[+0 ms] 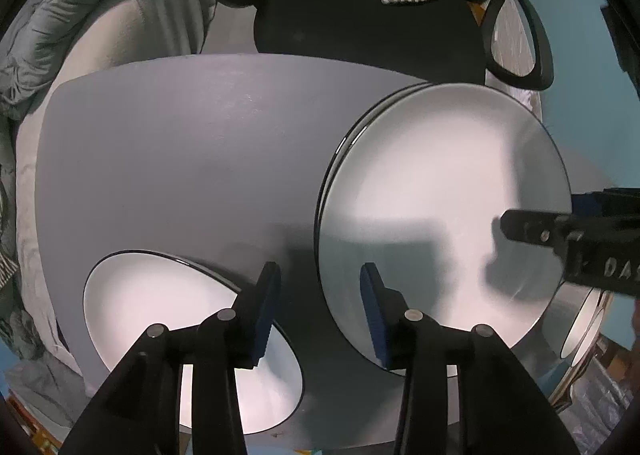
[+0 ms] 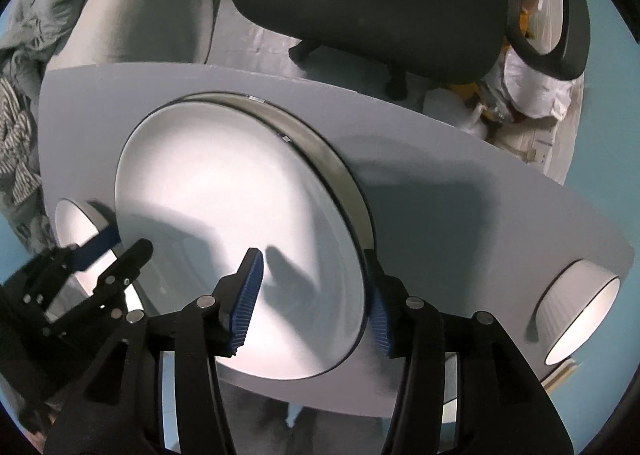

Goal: Organize plates and bowls

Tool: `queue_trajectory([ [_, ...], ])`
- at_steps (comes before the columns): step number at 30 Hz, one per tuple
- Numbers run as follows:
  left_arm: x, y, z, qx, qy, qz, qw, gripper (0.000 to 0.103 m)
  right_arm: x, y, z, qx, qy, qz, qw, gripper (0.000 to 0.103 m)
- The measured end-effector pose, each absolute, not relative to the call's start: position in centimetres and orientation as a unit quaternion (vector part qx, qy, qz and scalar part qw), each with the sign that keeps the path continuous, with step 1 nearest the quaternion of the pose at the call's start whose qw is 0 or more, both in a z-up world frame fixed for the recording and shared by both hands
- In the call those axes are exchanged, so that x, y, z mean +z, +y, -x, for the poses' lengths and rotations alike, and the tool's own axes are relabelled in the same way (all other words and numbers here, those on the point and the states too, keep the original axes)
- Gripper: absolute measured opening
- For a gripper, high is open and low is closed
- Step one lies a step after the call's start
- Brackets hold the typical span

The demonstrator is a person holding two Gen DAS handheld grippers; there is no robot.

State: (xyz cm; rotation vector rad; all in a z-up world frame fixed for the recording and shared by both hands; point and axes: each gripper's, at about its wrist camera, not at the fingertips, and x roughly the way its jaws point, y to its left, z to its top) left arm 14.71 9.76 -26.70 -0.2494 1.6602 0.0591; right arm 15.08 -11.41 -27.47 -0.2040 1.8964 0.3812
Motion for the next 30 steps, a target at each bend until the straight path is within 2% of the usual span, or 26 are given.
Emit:
queue_trajectory([
  [3, -26.4, 10.1, -14.6, 0.030, 0.732, 0.117, 0.670, 0.046, -27.2, -11.0, -14.3, 0.172, 0.793, 0.112, 0.574, 0.053],
  [7, -26.2, 10.3, -14.3, 0.033, 0.728, 0.127, 0.672, 0.047, -26.6, -10.4, -13.5, 0.173, 0.771, 0.151, 0.595, 0.054],
  [9, -26.1, 10.4, -14.2, 0.034, 0.726, 0.132, 0.674, 0.047, -26.3, -10.4, -13.4, 0.158, 0.753, 0.165, 0.617, 0.060],
  [17, -25.1, 10.6, -13.4, 0.032, 0.719, 0.137, 0.681, 0.048, -26.6, -10.0, -12.2, 0.165, 0.733, 0.186, 0.633, 0.061],
  [20, -24.5, 11.0, -12.7, 0.037, 0.713, 0.141, 0.686, 0.056, -26.2, -10.0, -11.8, 0.164, 0.718, 0.195, 0.647, 0.061],
  [22, -24.3, 11.3, -12.2, 0.043, 0.711, 0.144, 0.687, 0.056, -25.7, -10.0, -11.3, 0.166, 0.707, 0.204, 0.657, 0.061],
  [25, -23.6, 11.9, -11.3, 0.049, 0.706, 0.149, 0.690, 0.061, -24.8, -9.5, -10.5, 0.168, 0.688, 0.219, 0.671, 0.067],
  [27, -23.0, 12.5, -10.4, 0.058, 0.702, 0.143, 0.696, 0.069, -24.1, -9.2, -10.1, 0.174, 0.675, 0.228, 0.680, 0.069],
  [30, -22.3, 13.4, -9.2, 0.062, 0.694, 0.136, 0.704, 0.072, -23.0, -8.7, -9.4, 0.184, 0.662, 0.229, 0.689, 0.069],
])
